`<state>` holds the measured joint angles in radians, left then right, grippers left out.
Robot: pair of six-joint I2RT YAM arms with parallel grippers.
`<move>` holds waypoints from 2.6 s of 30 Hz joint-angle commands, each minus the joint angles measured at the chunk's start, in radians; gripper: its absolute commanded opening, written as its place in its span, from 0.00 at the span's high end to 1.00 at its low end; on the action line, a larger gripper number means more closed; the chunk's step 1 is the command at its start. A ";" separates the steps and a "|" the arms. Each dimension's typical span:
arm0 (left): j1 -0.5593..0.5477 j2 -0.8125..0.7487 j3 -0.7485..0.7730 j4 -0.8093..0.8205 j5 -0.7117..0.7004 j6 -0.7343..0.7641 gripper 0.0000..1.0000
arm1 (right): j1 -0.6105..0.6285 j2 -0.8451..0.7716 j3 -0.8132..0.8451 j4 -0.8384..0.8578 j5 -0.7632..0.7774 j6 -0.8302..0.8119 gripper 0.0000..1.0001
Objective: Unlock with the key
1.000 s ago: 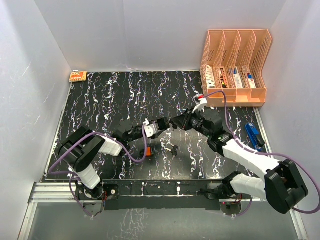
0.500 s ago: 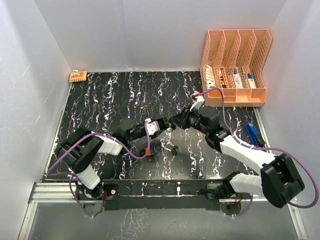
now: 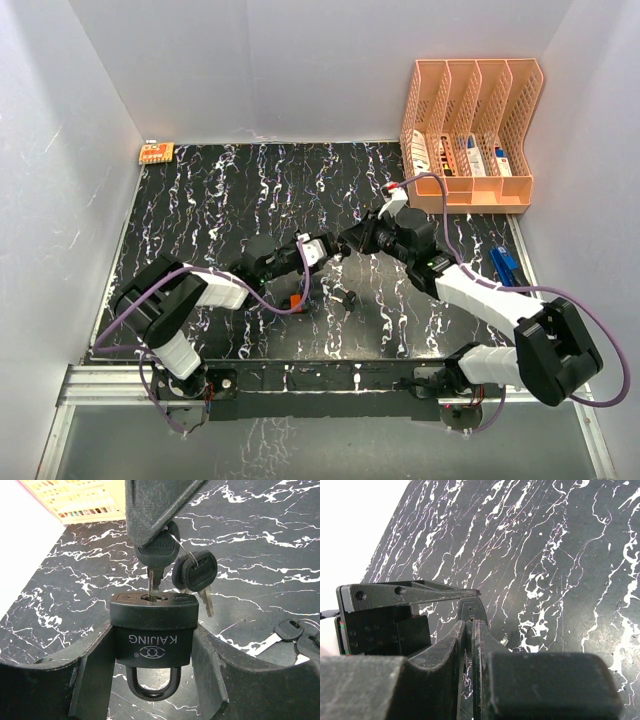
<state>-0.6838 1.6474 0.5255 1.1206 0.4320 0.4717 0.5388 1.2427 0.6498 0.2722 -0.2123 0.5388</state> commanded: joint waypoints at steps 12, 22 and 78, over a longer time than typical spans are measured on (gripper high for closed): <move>-0.049 -0.064 0.004 0.556 0.137 -0.005 1.00 | 0.030 0.048 0.026 -0.068 -0.092 0.040 1.00; -0.049 -0.084 0.023 0.511 0.098 -0.033 1.00 | 0.030 0.040 0.020 -0.061 -0.111 0.025 1.00; -0.062 -0.114 -0.016 0.341 -0.098 -0.240 1.00 | 0.022 -0.119 -0.012 -0.015 0.027 0.019 0.45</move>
<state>-0.7403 1.6043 0.5068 1.3262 0.3489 0.2474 0.5655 1.1873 0.6399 0.2348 -0.2287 0.5560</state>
